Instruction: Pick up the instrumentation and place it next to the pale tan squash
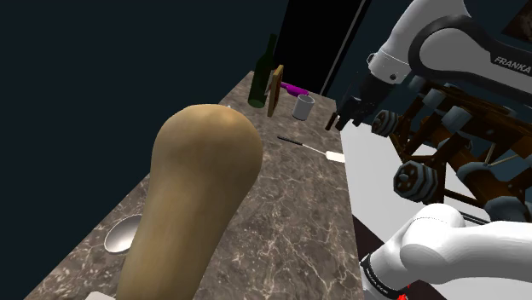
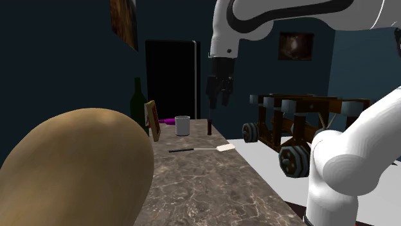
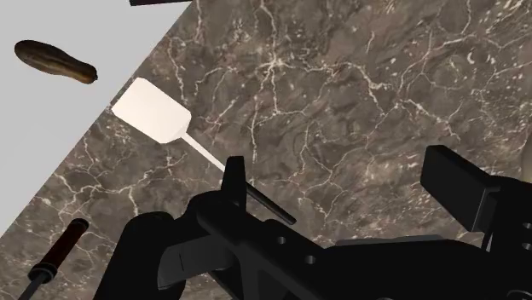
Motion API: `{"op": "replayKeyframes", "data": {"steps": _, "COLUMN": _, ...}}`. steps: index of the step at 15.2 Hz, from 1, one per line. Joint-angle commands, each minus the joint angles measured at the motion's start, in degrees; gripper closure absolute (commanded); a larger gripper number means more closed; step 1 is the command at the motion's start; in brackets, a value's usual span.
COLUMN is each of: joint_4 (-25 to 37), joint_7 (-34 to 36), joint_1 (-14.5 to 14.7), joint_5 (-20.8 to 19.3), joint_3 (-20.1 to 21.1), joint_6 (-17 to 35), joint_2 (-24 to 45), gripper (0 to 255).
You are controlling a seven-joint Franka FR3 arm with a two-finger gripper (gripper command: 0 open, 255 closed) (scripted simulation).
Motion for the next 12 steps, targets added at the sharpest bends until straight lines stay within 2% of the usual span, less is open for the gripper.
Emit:
{"op": "replayKeyframes", "data": {"steps": 1, "joint_4": 0.00, "joint_7": 0.00, "joint_1": 0.00, "joint_5": 0.00, "joint_3": 0.00, "joint_6": 0.00, "joint_2": 0.00, "gripper": 0}}
{"op": "replayKeyframes", "data": {"steps": 6, "joint_4": -3.85, "joint_7": -14.82, "joint_1": 2.00, "joint_5": -3.07, "joint_3": -6.61, "joint_6": 7.94, "joint_2": 4.20, "gripper": 0}}
{"op": "replayKeyframes", "data": {"steps": 12, "joint_4": -4.60, "joint_7": -32.62, "joint_1": 4.87, "joint_5": -5.00, "joint_3": -14.28, "joint_6": 17.59, "joint_2": 13.30, "gripper": 0}}
